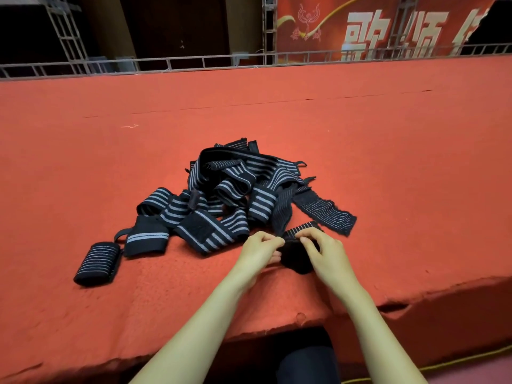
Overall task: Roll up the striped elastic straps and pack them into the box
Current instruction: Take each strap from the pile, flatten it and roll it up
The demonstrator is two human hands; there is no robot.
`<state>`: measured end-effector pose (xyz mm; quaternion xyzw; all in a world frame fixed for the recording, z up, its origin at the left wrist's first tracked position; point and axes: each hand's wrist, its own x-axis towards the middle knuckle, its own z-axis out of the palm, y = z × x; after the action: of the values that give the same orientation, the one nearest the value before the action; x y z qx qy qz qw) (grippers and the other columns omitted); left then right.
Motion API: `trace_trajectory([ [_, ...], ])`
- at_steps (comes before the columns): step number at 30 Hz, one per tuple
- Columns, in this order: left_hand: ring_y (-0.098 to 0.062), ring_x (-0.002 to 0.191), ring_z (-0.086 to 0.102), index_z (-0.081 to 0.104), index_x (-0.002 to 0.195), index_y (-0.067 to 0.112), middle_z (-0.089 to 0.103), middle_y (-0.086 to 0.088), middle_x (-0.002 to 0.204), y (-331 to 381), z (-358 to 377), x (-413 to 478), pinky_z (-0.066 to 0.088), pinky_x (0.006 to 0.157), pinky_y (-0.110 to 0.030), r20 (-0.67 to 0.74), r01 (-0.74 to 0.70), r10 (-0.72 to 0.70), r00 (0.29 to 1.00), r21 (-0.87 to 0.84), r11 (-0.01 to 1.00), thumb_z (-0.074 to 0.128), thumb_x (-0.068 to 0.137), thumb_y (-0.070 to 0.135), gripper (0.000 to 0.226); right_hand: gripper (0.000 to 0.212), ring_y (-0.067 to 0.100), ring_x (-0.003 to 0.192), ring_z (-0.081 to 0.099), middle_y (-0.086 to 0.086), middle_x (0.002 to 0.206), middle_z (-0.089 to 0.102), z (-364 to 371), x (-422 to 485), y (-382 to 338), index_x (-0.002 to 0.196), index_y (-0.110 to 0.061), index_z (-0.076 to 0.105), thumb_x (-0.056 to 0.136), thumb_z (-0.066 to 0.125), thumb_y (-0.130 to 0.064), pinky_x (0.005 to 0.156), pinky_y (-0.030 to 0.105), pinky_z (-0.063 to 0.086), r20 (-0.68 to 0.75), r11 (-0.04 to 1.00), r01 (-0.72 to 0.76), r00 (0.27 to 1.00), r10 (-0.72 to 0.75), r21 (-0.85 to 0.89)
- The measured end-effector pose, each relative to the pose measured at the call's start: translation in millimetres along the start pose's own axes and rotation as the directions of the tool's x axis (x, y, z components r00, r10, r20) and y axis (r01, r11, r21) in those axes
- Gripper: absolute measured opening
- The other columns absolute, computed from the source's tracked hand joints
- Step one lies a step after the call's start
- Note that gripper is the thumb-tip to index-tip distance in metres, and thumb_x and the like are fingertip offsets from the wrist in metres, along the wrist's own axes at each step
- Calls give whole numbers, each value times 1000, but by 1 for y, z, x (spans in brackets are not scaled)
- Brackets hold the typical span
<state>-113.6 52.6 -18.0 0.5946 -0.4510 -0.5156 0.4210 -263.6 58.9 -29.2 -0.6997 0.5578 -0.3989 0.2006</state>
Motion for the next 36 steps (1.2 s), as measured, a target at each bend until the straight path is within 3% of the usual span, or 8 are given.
trace_trajectory([
  [8, -10, 61, 54, 50, 67, 13, 51, 0, 66, 2, -3, -8, 47, 55, -15, -8, 11, -11, 1000, -33, 999, 51, 82, 0, 20, 14, 14, 91, 63, -9, 92, 72, -8, 13, -6, 89, -27, 72, 91, 59, -32, 91, 37, 44, 149, 979, 11, 989, 20, -202],
  [12, -19, 73, 67, 61, 71, 9, 64, -6, 76, -1, -6, -11, 55, 66, -25, -39, -78, 79, 996, 16, 997, 56, 82, 2, 14, 12, 15, 91, 62, -11, 83, 69, -20, 25, -10, 79, -32, 70, 87, 62, -36, 87, 37, 47, 307, 969, -15, 947, 93, -248],
  [15, -25, 85, 68, 62, 75, 12, 68, -9, 86, 1, -12, -10, 58, 76, -35, -104, -164, 170, 980, 63, 984, 56, 82, 10, 9, 11, 18, 93, 59, -7, 91, 66, -17, 36, -8, 82, -28, 68, 89, 60, -32, 85, 40, 47, 202, 971, -12, 977, 62, -238],
  [21, -19, 76, 54, 54, 78, 21, 55, 6, 73, 11, -58, -9, 48, 83, -45, -317, -236, 287, 904, 188, 953, 53, 85, 19, 7, 15, 18, 78, 57, 0, 80, 64, -22, 54, 8, 79, -14, 65, 92, 58, -15, 74, 32, 44, -51, 974, -191, 979, 198, 121],
  [24, -22, 75, 53, 54, 87, 19, 56, 3, 75, 9, -88, -7, 45, 73, -39, -430, -236, 309, 849, 216, 948, 50, 88, 14, 7, 23, 10, 52, 52, 6, 70, 56, -21, 64, 19, 73, -16, 59, 94, 55, -11, 46, 23, 40, -3, 778, -400, 888, 459, 485],
  [27, -26, 85, 58, 57, 96, 15, 62, -3, 90, 1, -115, -4, 44, 77, -37, -478, -183, 293, 828, 263, 947, 48, 93, 15, 9, 24, -1, 32, 46, 8, 68, 52, -22, 73, 30, 74, -11, 53, 97, 49, -6, 32, 13, 34, 50, 598, -472, 809, 585, 648],
  [32, -32, 91, 61, 54, 97, 15, 60, -1, 88, -16, -134, -3, 49, 79, -39, -520, -71, 223, 824, 295, 953, 47, 95, 16, 8, 23, 16, 57, 63, 9, 81, 54, -30, 98, 31, 77, -7, 49, 98, 44, 0, 50, 16, 54, -72, 373, -252, 737, 672, 893],
  [36, -27, 88, 52, 53, 107, 6, 60, -7, 89, -27, -131, -5, 31, 70, -30, -541, -8, 240, 806, 395, 919, 41, 95, 8, 17, 14, 24, 83, 62, 18, 103, 60, -23, 117, 43, 83, -6, 58, 93, 50, -2, 56, 15, 51, -236, 496, -239, 658, 715, 835],
])
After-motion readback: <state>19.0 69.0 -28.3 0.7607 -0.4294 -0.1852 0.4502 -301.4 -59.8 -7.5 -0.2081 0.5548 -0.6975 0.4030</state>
